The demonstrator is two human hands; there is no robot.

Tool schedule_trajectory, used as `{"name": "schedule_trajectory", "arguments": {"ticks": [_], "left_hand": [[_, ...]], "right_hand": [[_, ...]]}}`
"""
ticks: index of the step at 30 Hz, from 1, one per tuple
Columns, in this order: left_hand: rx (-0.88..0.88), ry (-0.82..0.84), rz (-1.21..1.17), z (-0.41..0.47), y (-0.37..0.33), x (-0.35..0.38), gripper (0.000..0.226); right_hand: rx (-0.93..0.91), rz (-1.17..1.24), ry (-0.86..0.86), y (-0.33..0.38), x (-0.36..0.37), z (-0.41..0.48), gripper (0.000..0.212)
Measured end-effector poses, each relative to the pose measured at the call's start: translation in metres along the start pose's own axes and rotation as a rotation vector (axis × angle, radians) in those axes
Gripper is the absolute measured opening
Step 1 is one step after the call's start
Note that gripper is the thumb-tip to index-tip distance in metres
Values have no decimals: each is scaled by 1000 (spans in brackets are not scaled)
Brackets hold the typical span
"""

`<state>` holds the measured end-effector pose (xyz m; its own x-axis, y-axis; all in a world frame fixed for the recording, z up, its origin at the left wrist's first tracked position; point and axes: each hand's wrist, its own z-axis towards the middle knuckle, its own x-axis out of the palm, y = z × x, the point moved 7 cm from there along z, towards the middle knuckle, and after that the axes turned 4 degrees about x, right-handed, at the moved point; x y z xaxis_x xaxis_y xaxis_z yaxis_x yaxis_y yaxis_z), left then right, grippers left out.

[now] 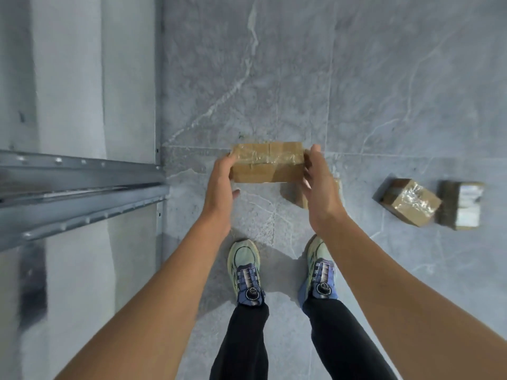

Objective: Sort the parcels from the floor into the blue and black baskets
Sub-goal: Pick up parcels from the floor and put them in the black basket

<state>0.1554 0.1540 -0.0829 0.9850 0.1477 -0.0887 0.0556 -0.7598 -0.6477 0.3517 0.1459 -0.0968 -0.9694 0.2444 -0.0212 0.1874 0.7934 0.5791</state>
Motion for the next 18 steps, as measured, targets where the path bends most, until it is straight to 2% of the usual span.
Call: {"name": "schedule_trajectory", "arguments": {"ticks": [3,5,9,13,18], "left_hand": [[85,-10,-26,-48,-63,-1,35],[143,-7,-54,-84,-107,-1,39],[244,-7,-120,-166,-195,-1,36],[355,7,-153,-250,-275,-3,48],[516,59,-171,-343,-361,-6,35]], "right_hand": [[-61,-15,20,62,-5,-54,39],[-135,-2,27,108,-8,-94,48],[-275,-3,59,202,-17,-183,47],[-423,-16,90,290,-25,-278,50],[-541,18,74,373,-33,-378,49]]}}
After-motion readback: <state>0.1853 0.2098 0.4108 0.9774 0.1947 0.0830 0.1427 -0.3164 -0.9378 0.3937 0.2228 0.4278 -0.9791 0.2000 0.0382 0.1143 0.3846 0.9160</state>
